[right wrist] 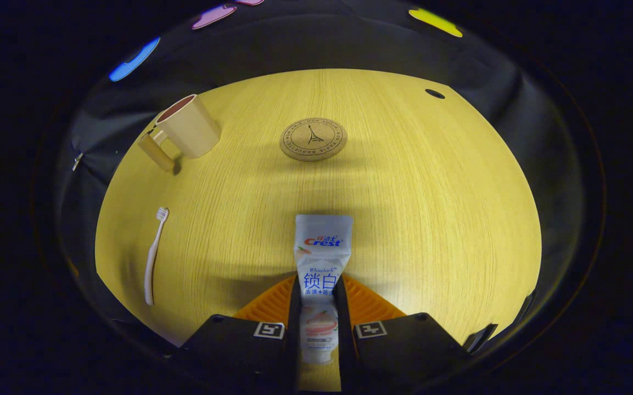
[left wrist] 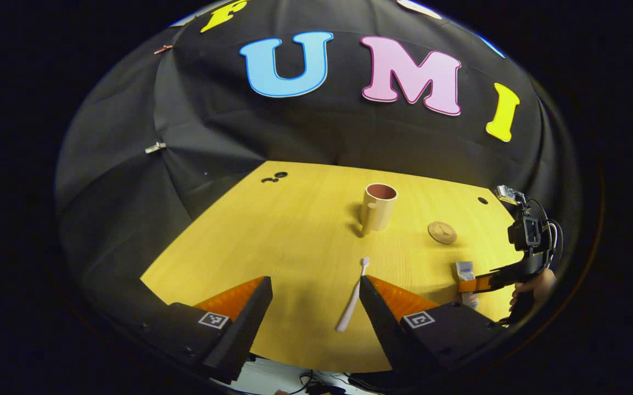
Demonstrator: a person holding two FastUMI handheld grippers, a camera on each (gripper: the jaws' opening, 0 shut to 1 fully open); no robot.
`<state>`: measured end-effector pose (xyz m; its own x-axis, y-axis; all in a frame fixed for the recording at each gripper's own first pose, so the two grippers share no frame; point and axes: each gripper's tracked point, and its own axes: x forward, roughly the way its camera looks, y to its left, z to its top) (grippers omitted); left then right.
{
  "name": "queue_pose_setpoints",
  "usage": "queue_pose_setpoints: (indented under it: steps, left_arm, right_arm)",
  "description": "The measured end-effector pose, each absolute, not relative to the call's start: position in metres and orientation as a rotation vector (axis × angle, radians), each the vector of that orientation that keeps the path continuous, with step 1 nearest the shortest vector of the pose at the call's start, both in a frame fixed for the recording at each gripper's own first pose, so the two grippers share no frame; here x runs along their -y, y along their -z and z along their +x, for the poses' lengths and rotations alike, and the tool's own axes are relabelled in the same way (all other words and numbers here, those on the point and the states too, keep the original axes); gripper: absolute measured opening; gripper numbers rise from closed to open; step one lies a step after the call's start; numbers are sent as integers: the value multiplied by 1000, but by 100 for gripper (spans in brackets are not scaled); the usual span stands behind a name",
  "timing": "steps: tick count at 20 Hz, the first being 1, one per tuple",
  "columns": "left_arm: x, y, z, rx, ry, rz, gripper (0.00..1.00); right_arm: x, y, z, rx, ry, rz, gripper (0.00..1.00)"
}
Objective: Put the toothbrush and toothpaste on the desktop into the cup, then pick up the cup and place it on the coaster on the desktop.
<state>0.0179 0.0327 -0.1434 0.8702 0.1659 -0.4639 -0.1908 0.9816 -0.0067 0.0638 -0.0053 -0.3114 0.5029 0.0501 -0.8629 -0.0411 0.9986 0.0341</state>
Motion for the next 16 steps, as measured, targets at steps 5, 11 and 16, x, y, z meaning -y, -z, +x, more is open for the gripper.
queue_pose_setpoints:
  steps: [5, 11, 16]
  left_arm:
    - [-25, 177, 35, -560, -108, -55, 100]
    - [-8, 222, 67, -661, -41, -35, 99]
    - [-4, 255, 79, -799, -6, -10, 99]
  right_arm:
    - [16, 289, 65, -989, -75, 8, 31]
    - [24, 266, 56, -958, -103, 33, 31]
    - [33, 248, 49, -916, -121, 26, 31]
